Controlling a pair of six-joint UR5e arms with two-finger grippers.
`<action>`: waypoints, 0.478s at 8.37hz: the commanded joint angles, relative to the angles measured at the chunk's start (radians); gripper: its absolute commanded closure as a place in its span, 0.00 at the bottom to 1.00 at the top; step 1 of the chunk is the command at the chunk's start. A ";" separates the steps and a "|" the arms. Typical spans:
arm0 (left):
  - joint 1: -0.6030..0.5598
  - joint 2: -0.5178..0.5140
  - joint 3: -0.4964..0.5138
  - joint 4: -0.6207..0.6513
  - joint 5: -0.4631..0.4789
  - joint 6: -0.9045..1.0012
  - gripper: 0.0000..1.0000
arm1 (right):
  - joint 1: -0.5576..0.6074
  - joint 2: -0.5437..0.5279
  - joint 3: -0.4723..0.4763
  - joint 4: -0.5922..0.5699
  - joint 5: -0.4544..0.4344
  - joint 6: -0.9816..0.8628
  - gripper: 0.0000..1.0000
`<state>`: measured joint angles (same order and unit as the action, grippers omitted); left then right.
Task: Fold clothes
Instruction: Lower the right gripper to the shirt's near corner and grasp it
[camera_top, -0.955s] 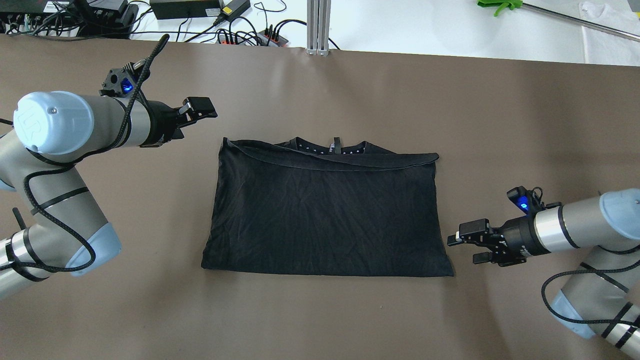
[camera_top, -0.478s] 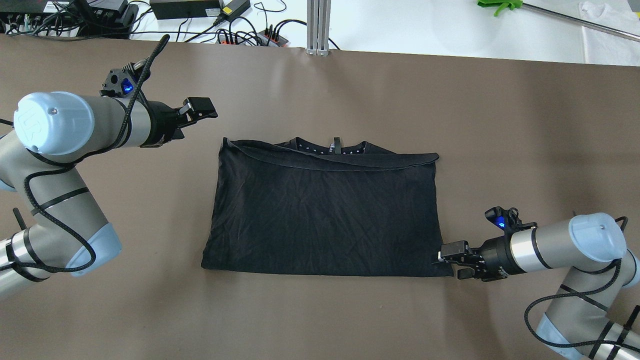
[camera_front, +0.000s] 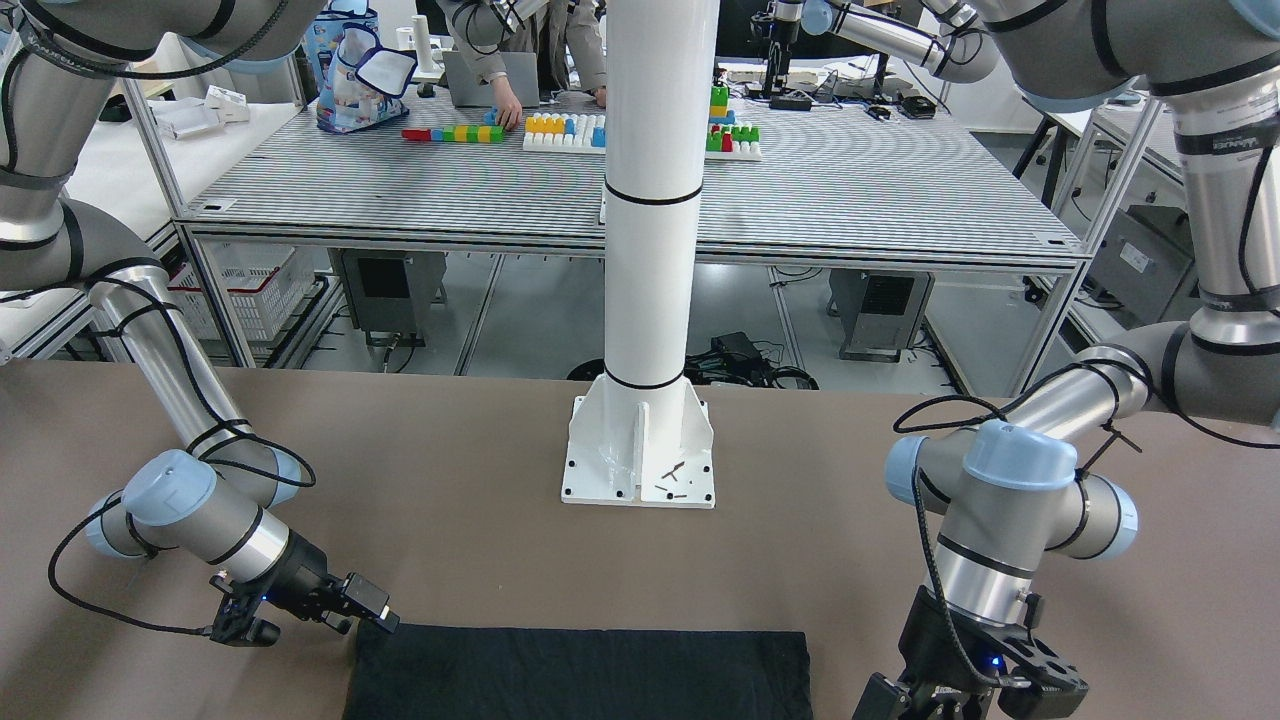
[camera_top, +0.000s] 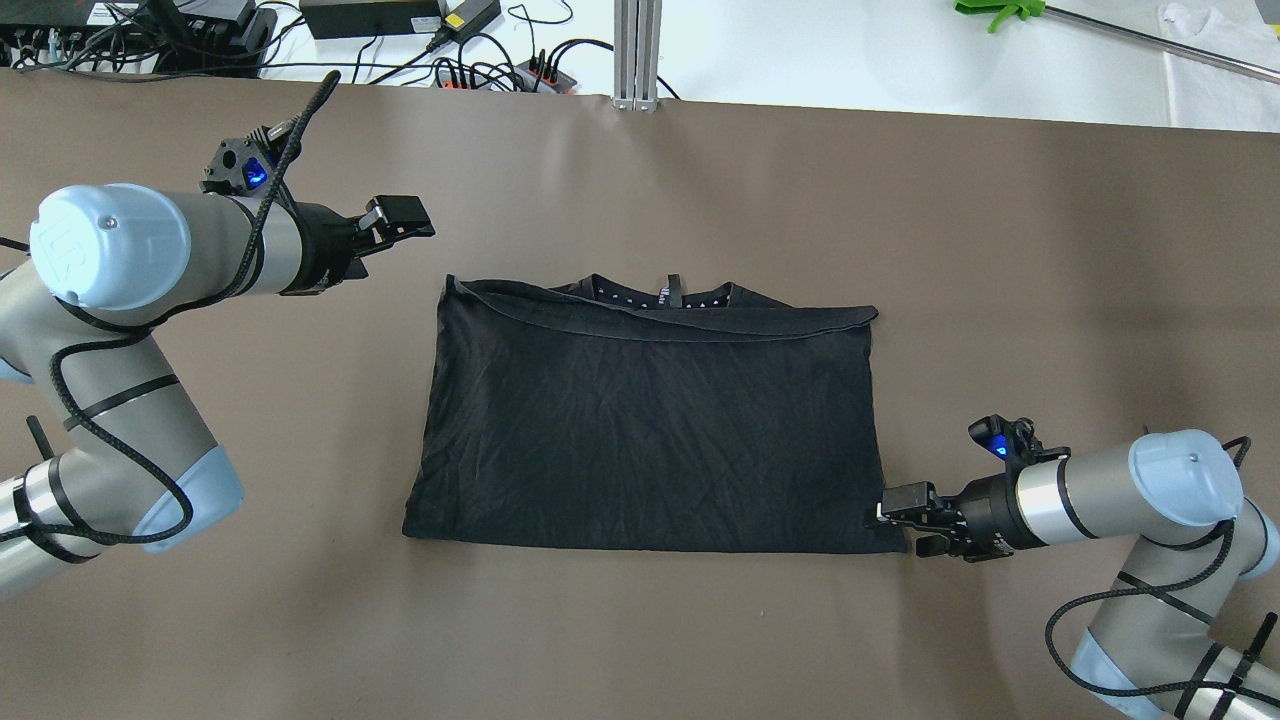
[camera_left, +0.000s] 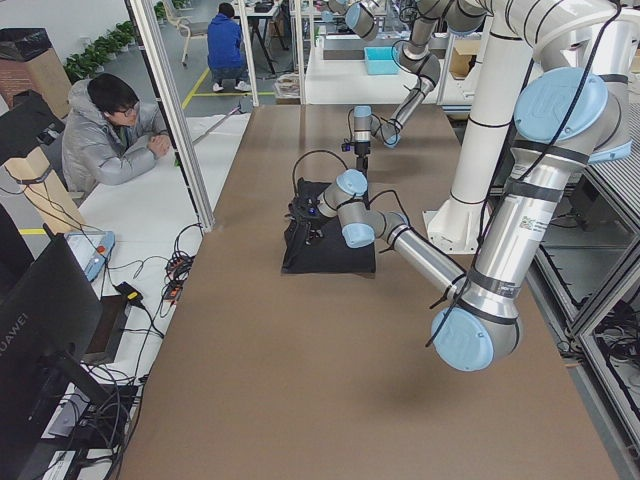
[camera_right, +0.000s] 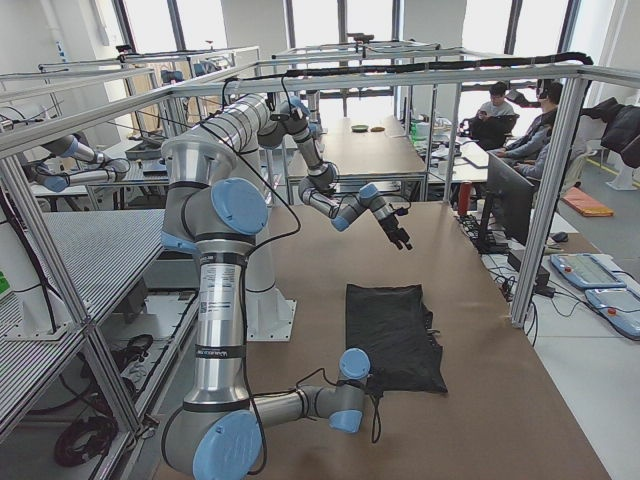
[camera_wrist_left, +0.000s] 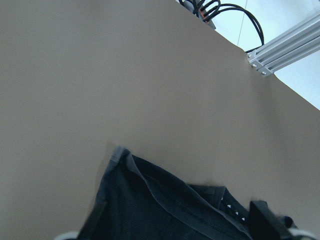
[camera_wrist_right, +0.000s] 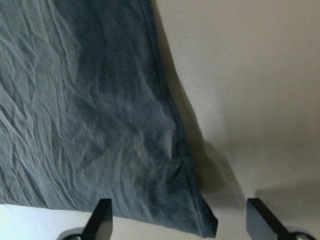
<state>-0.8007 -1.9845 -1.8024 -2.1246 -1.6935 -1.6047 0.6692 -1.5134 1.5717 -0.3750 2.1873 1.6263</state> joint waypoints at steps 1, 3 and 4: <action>0.000 -0.001 0.005 0.000 0.000 0.002 0.00 | 0.001 0.002 -0.009 -0.001 -0.018 0.000 0.26; 0.002 -0.001 0.005 0.000 0.000 0.003 0.00 | 0.000 0.004 -0.007 0.001 -0.023 0.000 0.62; 0.002 -0.001 0.003 0.000 0.000 0.003 0.00 | 0.000 0.004 -0.003 0.001 -0.023 0.000 0.78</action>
<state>-0.7997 -1.9850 -1.7982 -2.1245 -1.6935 -1.6019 0.6698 -1.5103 1.5643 -0.3752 2.1670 1.6260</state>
